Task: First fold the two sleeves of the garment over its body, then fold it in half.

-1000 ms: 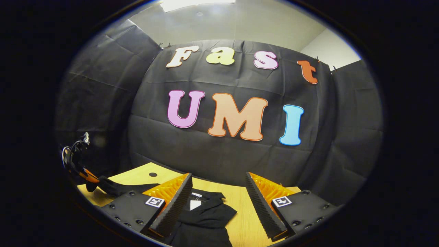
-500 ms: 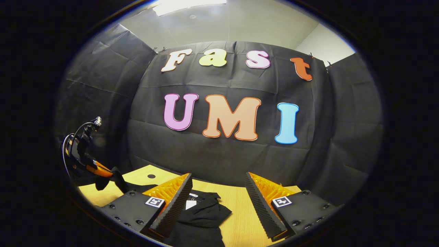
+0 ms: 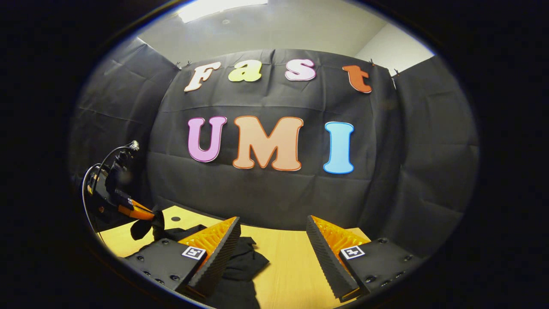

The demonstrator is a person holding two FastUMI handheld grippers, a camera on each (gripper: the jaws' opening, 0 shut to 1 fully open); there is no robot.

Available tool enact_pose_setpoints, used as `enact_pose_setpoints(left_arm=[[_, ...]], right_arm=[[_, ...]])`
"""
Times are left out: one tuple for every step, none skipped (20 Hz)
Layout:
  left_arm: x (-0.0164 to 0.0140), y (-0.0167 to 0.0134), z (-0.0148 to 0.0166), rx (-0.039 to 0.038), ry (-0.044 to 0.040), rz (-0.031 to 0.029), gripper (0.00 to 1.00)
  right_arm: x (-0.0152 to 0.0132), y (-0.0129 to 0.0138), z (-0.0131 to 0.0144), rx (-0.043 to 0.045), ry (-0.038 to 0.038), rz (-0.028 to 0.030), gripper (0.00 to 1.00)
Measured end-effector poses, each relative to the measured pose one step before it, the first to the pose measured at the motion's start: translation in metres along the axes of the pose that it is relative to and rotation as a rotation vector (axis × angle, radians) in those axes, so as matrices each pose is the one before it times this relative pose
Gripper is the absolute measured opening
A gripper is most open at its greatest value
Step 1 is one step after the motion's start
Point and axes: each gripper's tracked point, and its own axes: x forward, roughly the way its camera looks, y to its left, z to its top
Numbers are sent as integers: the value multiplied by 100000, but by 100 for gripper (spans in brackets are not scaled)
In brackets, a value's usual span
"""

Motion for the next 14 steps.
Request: enact_pose_setpoints(left_arm=[[783, -702, 113, 1052, 862, -410, 0], [795, -663, 141, 752, 1629, -414, 0], [890, -771, 244, 281, 1126, -826, 0], [916, -853, -46, 364, 1345, -518, 0], [1096, -823, 111, 159, 1123, -889, 0], [964, -746, 119, 210, 846, -689, 0], [1080, -791, -16, 302, 2035, -1123, 0], [943, -619, -168, -75, 1525, -435, 0], [964, -562, -54, 64, 1355, -673, 0], [898, -514, -51, 123, 1274, -186, 0], [628, -475, 106, 458, 989, -378, 0], [675, -395, -31, 276, 627, -195, 0], [613, -418, 144, 328, 181, -433, 0], [338, -307, -121, 487, 684, -442, 0]], right_arm=[[0, -746, -151, 414, 281, -511, 98], [11, -814, -239, 282, 200, -587, 98], [29, -749, -219, 178, 365, -659, 98], [24, -798, -418, 260, 637, -545, 98], [-37, -889, -224, 397, 663, -648, 100], [-65, -726, -382, 571, 677, -682, 98], [18, -734, -307, 756, 643, -756, 98], [-10, -821, -353, 739, 525, -825, 96], [37, -913, -294, 506, 575, -1065, 96], [79, -778, -304, 452, 441, -1307, 98], [-14, -766, -264, 587, 412, -1222, 100], [79, -579, -192, 752, 473, -901, 100], [7, -458, -296, 685, 667, -669, 98], [84, -413, -176, 577, 665, -530, 98]])
